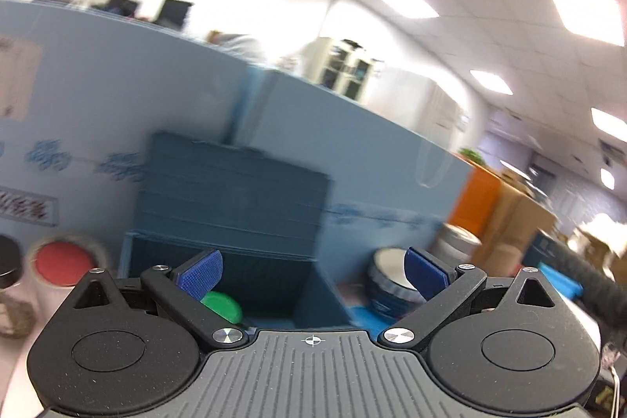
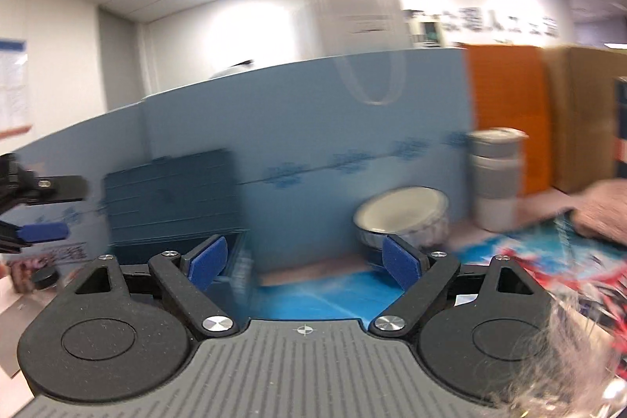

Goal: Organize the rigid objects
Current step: 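Withdraw the right tool from the box toward the clear glass bottle, then grasp the clear glass bottle with the right tool and lift it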

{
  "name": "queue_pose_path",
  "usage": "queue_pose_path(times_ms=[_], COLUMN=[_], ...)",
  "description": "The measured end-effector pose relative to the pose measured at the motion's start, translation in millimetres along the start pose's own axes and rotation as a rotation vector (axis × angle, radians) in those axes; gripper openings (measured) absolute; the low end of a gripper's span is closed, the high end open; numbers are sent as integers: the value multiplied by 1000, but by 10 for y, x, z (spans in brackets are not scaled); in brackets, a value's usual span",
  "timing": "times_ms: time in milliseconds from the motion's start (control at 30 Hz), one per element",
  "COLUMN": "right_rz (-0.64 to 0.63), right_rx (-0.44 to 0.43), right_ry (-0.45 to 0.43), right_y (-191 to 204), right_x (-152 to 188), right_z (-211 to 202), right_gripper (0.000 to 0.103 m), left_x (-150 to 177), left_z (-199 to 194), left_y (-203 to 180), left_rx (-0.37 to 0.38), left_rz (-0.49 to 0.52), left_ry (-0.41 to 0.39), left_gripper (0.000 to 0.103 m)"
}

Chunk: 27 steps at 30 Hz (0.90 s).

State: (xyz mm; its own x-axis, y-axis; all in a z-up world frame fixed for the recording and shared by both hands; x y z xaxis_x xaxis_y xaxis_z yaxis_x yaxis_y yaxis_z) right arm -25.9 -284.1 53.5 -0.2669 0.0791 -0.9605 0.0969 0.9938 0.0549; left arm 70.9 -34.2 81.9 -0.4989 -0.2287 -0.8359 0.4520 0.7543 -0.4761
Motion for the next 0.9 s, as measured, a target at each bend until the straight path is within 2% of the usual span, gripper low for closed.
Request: queue_pose_path(times_ms=[100,200,267,467,533,633,800,900], right_rz=[58,91,115,202,241,281,413,499], right_rx=[39,85,112,129,112,115,110,116], right_ry=[-5,4,6,-2,0,-16,-38,-111], right_y=[-329,-605,-781,-1132,-1193,-1308,-1534,-1635], right_x=[144,277,347,499,549,596,676,735], right_z=[-191,-332,-410,-514,-520,-562,-542,-566], right_gripper=[87,87,88,89,89,89,89,89], left_x=[160,372,526,1006,1164,1408,1834,2002], left_z=[44,173,267,501,582,748,1046,1168], left_y=[-281,-542,-701,-1103,-1146,-1166,-1293,-1374], left_rx=[64,129,148,260,264,214,221,221], left_rz=[75,116,138,176,220,304,356,401], left_ry=[37,105,159,275,294,325,433,469], left_gripper=[101,100,100,100,100,99,99,99])
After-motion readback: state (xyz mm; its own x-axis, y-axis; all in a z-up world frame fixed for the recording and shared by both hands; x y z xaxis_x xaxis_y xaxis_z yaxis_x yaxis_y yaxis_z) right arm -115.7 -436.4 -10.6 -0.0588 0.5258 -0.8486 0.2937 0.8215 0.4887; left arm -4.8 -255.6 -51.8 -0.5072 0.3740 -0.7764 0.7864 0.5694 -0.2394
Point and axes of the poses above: each gripper's, at about its wrist camera, not at the fingertips, and z roughly the way its jaws point, y to its left, x to its underside, the point moved 6 cm from there along z, roughly the way its jaws point, and after that the axes turned 9 degrees about -z, right-handed, at the moved point
